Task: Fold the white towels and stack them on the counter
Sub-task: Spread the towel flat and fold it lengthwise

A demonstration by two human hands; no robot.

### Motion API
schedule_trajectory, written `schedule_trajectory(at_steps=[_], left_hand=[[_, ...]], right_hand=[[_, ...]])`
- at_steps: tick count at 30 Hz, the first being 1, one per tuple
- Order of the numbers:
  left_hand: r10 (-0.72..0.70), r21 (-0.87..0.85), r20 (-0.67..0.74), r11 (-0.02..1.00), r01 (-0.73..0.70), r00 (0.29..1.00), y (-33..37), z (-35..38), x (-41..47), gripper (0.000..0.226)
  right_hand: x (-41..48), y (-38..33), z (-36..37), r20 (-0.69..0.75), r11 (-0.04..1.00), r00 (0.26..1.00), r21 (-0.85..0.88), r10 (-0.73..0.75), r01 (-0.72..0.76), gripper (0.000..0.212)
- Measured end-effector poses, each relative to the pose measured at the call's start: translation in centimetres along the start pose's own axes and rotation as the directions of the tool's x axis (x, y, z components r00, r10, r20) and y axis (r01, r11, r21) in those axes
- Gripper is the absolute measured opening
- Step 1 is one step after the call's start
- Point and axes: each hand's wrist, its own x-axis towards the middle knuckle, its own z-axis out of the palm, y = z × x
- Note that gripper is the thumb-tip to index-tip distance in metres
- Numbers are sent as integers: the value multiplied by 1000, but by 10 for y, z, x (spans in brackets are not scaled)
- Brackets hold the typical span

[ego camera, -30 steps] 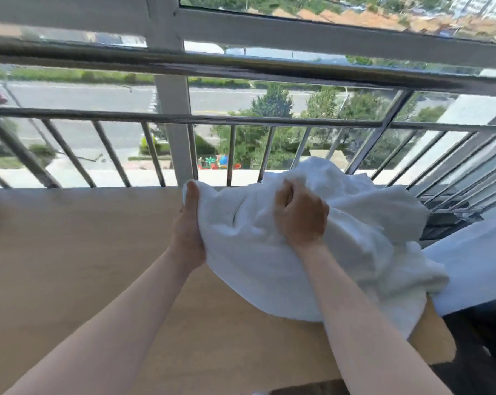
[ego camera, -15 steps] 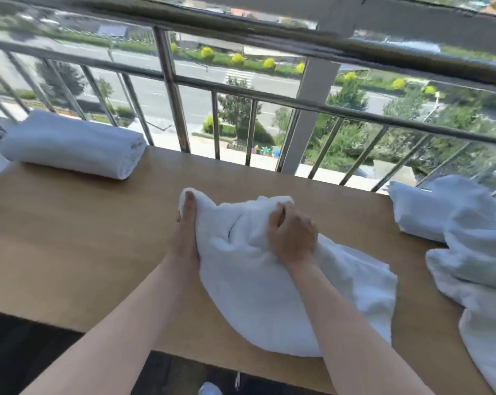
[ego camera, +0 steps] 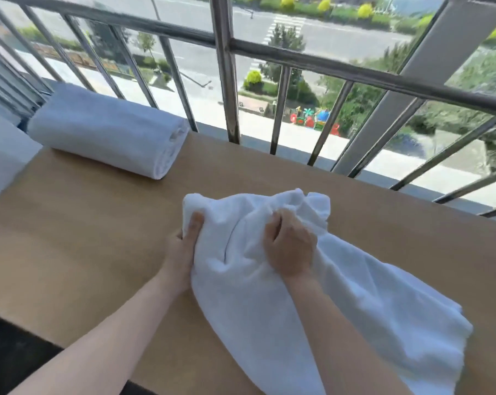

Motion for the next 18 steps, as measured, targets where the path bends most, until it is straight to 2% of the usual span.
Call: schedule_trajectory(at_steps=[3, 6, 8, 12, 13, 15, 17, 18], left_hand=[[-141, 85, 86, 987, 133, 986, -2, -3, 27, 95], [-145, 102, 275, 987, 121, 951, 0, -6, 52, 95], [-152, 43, 386, 988, 146, 910, 6, -9, 70, 102], [-186, -97, 591, 950, 298, 785, 28, -11, 102, 110], [-218, -65, 604, 945, 320, 767, 35, -9, 107, 106], [-284, 55, 582, 949, 311, 762, 49, -5, 112, 81], [-314, 140, 544, 948, 284, 778, 56, -4, 108, 56], [-308, 166, 521, 951, 260, 796, 56, -6, 104, 51]], right_hand=[[9, 8, 15, -15, 999, 999, 5, -32, 32, 23], [15, 15, 23, -41, 997, 997, 16, -72, 72, 11], [15, 17, 25, -50, 996, 995, 15, -89, 90, 8], [11, 16, 24, -34, 998, 998, 7, -58, 58, 8], [9, 16, 23, -31, 999, 998, 4, -47, 47, 10], [2, 17, 21, -32, 999, 999, -4, -32, 31, 15], [-8, 18, 19, -42, 999, 999, -24, -24, 23, 26], [-14, 19, 19, -47, 999, 999, -41, -24, 22, 30]])
